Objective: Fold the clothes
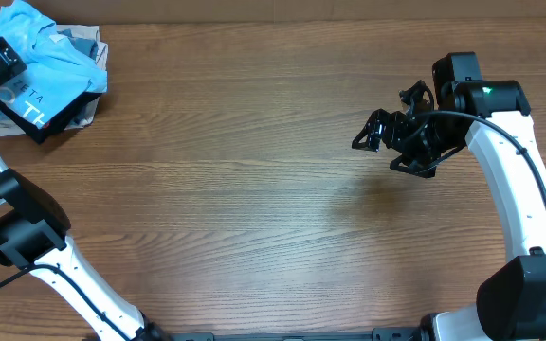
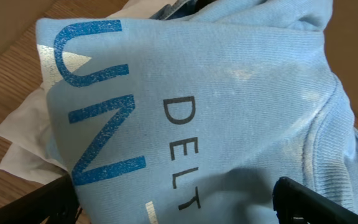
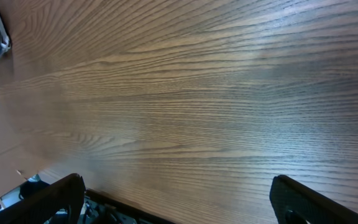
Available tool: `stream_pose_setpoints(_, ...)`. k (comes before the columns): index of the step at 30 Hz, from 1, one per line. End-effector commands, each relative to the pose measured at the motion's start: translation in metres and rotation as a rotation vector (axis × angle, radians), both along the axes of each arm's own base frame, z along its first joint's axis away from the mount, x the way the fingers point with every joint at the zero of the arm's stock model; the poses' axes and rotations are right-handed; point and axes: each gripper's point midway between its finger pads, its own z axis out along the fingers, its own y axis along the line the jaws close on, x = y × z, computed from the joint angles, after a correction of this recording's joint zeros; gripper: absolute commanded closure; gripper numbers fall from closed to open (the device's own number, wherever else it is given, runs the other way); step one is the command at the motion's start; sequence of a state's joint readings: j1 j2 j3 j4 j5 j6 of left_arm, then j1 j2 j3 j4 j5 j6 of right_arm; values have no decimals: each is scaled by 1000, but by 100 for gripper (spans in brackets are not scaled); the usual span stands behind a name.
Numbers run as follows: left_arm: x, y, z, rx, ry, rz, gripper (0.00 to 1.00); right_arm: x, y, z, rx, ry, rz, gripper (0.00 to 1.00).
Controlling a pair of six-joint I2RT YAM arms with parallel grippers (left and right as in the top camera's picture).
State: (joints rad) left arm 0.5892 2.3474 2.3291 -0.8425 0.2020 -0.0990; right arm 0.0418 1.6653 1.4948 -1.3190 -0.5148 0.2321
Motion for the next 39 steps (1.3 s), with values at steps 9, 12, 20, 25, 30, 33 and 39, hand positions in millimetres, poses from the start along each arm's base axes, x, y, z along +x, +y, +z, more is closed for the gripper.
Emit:
stream_pose_setpoints(9, -2, -24, 93, 40, -171, -32, 96, 0, 0, -1, -6, -4, 3, 1)
stream_pose_setpoints(12, 9, -28, 96, 52, -201, -41, 96, 0, 0, -1, -11, -5, 3, 1)
stream_pose_setpoints(20, 24, -25, 102, 245, -168, 56, 96, 3, -5, -3, -43, -18, -2, 1)
stream_pose_setpoints(25, 44, -22, 88, 303, -172, 61, 96, 7, -5, -3, -42, -32, -3, 1)
stream_pose_setpoints(30, 55, -1, 35, 318, -107, 101, 96, 5, -5, -3, -42, -27, -3, 1)
stream_pose_setpoints(33, 51, 16, -13, 339, -6, 141, 96, 6, -5, -3, -42, -29, -3, 1)
stream_pose_setpoints(39, 34, 38, -92, 328, 151, 190, 96, 5, -5, -3, -43, -27, -3, 1)
